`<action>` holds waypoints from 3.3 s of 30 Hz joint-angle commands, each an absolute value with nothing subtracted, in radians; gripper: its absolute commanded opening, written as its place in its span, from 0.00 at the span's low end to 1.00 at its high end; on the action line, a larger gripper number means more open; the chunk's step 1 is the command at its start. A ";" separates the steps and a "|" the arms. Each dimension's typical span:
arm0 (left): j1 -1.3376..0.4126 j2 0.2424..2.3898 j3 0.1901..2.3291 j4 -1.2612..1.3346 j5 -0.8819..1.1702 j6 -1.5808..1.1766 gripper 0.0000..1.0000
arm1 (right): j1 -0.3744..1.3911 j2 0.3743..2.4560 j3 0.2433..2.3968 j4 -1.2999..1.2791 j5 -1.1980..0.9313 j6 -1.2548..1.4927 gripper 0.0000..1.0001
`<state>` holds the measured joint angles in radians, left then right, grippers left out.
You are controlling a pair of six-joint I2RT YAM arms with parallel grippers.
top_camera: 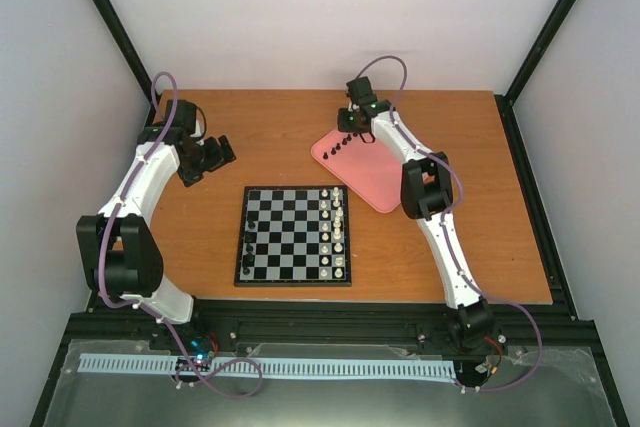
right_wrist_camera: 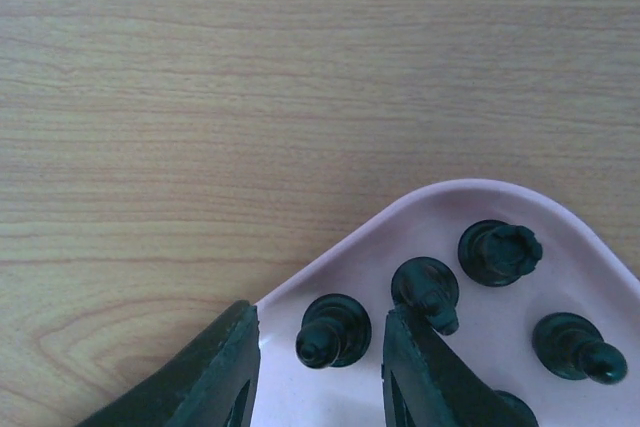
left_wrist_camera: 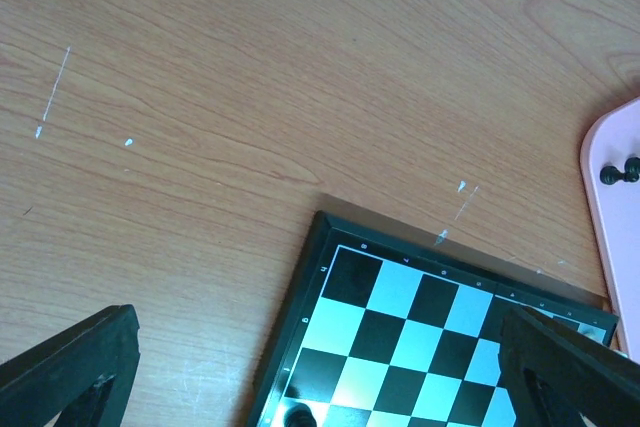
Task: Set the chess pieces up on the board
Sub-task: Pick up the chess piece from the storage box, then place the chess piece on the chessboard.
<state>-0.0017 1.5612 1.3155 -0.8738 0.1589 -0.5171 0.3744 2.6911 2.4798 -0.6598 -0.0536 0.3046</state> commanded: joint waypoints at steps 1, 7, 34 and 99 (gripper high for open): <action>0.000 1.557 1.322 -0.867 0.170 -0.496 1.00 | 0.367 2.706 2.504 -0.652 -0.034 0.315 0.41; 0.000 1.556 1.322 -0.868 0.171 -0.492 1.00 | 0.365 2.709 2.507 -0.641 -0.027 0.314 0.40; 0.000 1.581 1.322 -0.859 0.187 -0.486 1.00 | 0.365 2.699 2.510 -0.630 -0.048 0.306 0.06; 0.000 1.506 1.242 -0.859 0.110 -0.532 1.00 | 0.998 2.276 2.082 -0.788 -0.115 0.221 0.03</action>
